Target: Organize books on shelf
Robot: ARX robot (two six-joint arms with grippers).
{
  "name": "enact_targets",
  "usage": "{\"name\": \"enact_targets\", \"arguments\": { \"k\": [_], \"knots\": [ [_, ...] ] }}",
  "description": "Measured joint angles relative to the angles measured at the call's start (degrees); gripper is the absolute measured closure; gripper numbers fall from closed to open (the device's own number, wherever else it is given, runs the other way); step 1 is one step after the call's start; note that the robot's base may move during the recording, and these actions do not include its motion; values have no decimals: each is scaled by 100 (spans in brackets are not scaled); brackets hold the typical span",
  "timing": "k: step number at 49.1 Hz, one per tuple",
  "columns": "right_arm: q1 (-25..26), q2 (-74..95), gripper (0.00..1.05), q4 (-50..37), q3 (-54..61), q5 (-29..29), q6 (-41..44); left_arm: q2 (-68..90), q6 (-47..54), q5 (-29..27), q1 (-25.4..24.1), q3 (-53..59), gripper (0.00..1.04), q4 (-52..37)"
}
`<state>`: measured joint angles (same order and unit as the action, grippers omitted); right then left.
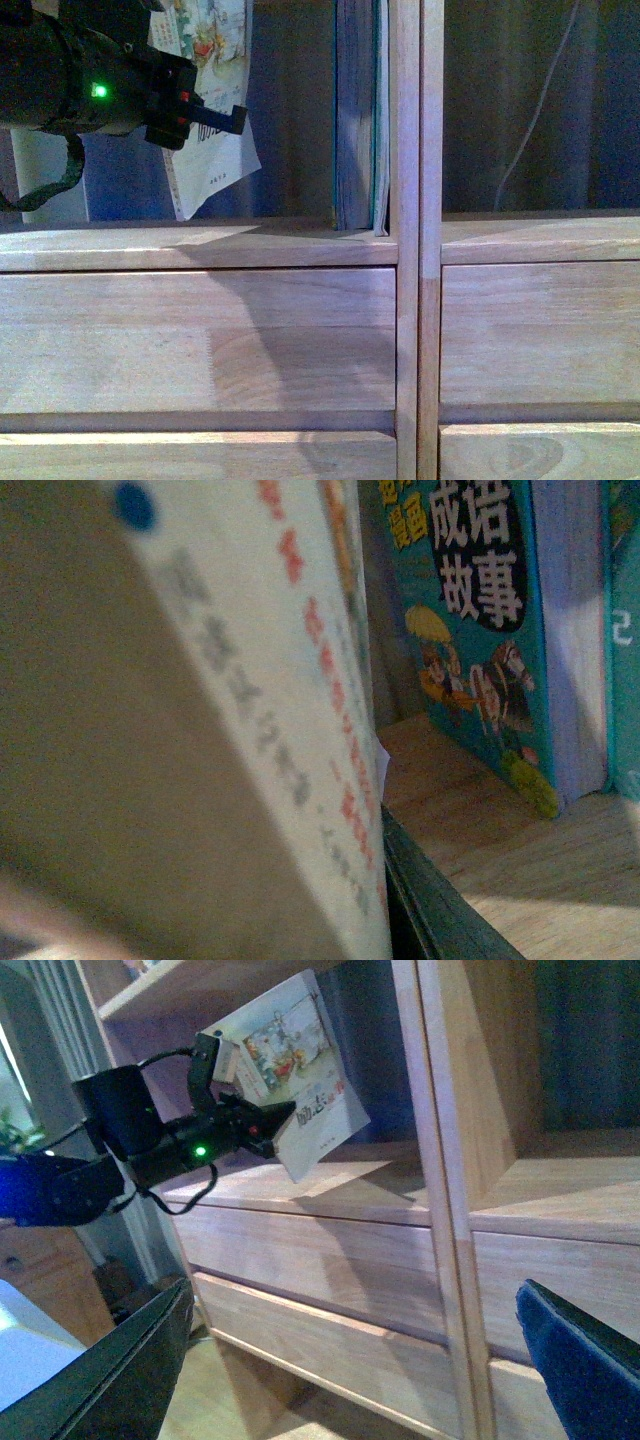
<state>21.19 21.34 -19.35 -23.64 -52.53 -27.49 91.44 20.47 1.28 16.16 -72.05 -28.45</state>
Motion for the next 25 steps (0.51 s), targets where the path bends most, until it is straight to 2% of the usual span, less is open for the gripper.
{"name": "enact_targets", "arguments": {
  "k": [11, 25],
  "knots": [
    [4, -2, 7, 22, 20, 24, 439, 343, 122, -68, -4, -339, 97, 55],
    [4, -9, 7, 22, 20, 24, 505, 1139, 251, -262, 219, -1427, 97, 400]
  ]
}}
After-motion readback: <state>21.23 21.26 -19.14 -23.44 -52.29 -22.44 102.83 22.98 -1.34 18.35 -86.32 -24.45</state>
